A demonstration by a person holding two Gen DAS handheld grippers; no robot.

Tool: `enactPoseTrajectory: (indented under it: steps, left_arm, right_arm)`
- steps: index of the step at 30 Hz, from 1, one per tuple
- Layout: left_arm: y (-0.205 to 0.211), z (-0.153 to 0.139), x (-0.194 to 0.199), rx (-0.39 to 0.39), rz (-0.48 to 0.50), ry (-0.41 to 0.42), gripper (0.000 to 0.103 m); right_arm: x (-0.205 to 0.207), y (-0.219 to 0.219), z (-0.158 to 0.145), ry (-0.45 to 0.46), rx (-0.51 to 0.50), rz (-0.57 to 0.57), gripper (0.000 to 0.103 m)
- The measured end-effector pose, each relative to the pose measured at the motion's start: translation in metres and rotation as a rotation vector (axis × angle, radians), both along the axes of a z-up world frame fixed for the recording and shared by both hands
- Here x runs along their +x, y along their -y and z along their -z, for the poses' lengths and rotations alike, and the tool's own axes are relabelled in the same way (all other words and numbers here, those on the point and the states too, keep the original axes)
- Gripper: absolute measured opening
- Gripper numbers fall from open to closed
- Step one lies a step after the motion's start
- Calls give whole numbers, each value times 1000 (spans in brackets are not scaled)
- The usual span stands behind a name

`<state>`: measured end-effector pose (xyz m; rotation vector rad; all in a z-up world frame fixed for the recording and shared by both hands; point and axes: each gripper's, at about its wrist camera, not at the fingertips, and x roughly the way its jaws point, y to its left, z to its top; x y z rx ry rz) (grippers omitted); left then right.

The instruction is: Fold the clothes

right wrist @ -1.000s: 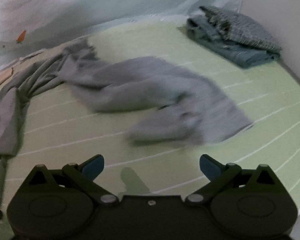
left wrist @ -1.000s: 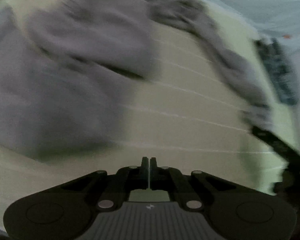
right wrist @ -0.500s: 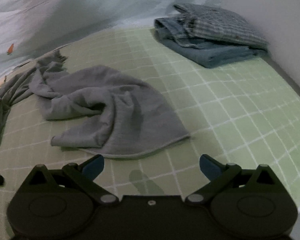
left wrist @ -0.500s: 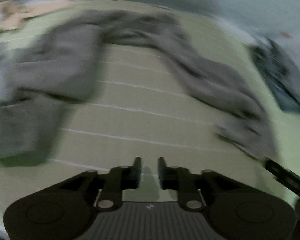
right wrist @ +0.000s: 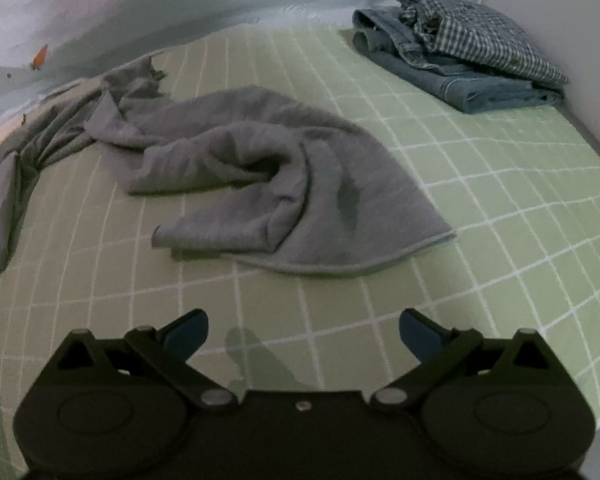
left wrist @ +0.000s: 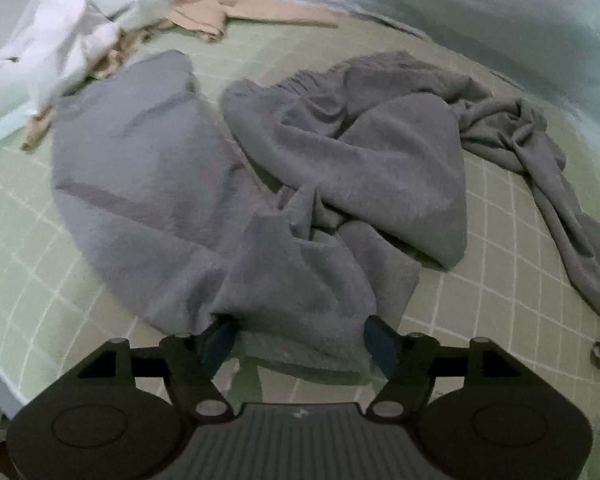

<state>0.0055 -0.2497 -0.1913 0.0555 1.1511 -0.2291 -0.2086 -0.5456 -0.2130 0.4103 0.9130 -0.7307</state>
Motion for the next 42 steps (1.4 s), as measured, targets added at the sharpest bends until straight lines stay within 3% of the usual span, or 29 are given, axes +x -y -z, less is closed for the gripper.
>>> enactPoseTrajectory:
  steps: [2, 4, 6, 8, 12, 18, 20, 22, 23, 24, 27, 33, 37, 42]
  left_arm:
    - [7, 3, 2, 1, 20, -9, 72]
    - [14, 6, 5, 3, 39, -18, 64]
    - [21, 10, 7, 4, 59, -27, 36]
    - [28, 13, 9, 5, 79, -36, 23]
    - [54, 12, -3, -35, 126, -96, 22]
    - [154, 13, -57, -240, 286, -202, 22]
    - [190, 8, -76, -295, 354, -216, 24]
    - [211, -2, -91, -343, 413, -213, 34]
    - [218, -8, -97, -368, 442, -211, 43]
    - [217, -14, -99, -396, 470, -210, 53]
    - [193, -30, -92, -440, 451, -177, 64]
    - [91, -46, -48, -412, 216, -46, 83]
    - [29, -40, -11, -332, 71, -36, 85]
    - [3, -20, 29, -337, 84, -99, 85]
  right_arm:
    - [2, -7, -1, -12, -8, -1, 103]
    - [3, -14, -2, -22, -23, -3, 103]
    - [2, -18, -4, -29, -34, -15, 103]
    - [1, -21, -4, -35, -42, -21, 103]
    - [-8, -16, -4, -35, -45, -29, 103]
    - [-32, 18, -12, -20, -90, 7, 103]
    - [-42, 32, -16, -13, -106, 32, 103]
    - [-50, 41, -20, -2, -121, 55, 103]
    - [-53, 46, -22, 3, -129, 67, 103]
    - [-53, 48, -23, 14, -125, 71, 103]
    - [-52, 52, -27, 46, -113, 84, 103]
    - [-3, 29, -22, 103, -65, 22, 103]
    - [31, -4, -19, 134, -37, -3, 103]
    - [64, -45, -15, 145, -24, -11, 103]
